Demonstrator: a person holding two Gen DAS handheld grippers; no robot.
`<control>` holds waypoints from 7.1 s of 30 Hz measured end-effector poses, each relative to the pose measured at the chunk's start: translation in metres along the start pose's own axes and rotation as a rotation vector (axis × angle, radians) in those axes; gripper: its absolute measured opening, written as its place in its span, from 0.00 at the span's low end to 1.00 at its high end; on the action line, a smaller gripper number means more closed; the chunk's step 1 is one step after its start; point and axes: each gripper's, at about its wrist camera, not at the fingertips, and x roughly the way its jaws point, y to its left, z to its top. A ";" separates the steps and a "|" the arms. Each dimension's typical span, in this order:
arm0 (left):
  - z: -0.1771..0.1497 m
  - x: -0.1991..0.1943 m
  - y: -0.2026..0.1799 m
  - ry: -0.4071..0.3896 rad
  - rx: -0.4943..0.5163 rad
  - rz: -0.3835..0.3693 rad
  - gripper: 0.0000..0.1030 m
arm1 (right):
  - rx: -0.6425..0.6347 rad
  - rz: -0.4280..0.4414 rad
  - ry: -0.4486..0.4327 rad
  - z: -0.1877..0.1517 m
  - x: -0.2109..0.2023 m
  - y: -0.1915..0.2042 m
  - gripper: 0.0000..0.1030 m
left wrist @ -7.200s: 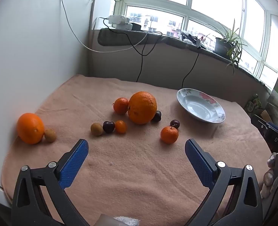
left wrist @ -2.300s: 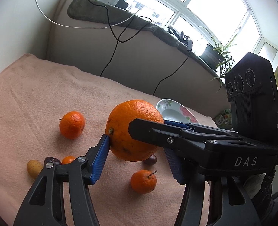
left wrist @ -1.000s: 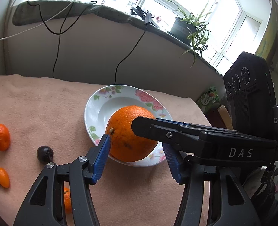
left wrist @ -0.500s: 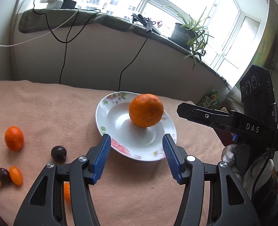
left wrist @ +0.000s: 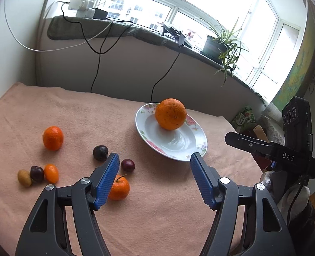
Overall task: Organize fruits
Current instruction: 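Open the right gripper and release the orange on the plate, then withdraw the right gripper and move it toward the second large orange, then lower the right gripper around the large orange by the wall and close, then lift the large orange with the right gripper and carry it toward the plate, then lower the orange onto the plate beside the first orange and open the right gripper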
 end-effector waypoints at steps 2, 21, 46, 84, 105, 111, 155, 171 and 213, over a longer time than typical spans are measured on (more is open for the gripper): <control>-0.007 -0.011 0.004 -0.007 -0.009 0.014 0.67 | -0.003 -0.005 -0.007 -0.006 -0.006 0.004 0.86; -0.053 -0.073 0.033 -0.057 -0.012 0.139 0.68 | -0.101 -0.047 -0.049 -0.057 -0.028 0.051 0.86; -0.091 -0.102 0.120 -0.045 -0.158 0.347 0.68 | -0.207 0.032 0.094 -0.061 0.050 0.099 0.86; -0.092 -0.127 0.190 -0.181 -0.340 0.500 0.68 | -0.487 0.432 0.352 -0.033 0.169 0.288 0.86; -0.082 -0.113 0.220 -0.180 -0.412 0.499 0.68 | -0.616 0.559 0.550 -0.061 0.246 0.375 0.85; -0.081 -0.110 0.227 -0.176 -0.426 0.500 0.68 | -0.599 0.594 0.595 -0.066 0.262 0.382 0.79; -0.071 -0.121 0.163 -0.194 -0.260 0.400 0.62 | -0.497 0.565 0.433 -0.059 0.197 0.308 0.67; -0.055 -0.076 0.083 -0.144 -0.098 0.234 0.62 | -0.322 0.443 0.302 -0.019 0.131 0.210 0.67; -0.038 0.049 -0.062 0.059 0.119 -0.066 0.62 | 0.041 0.196 0.144 0.005 0.065 -0.003 0.67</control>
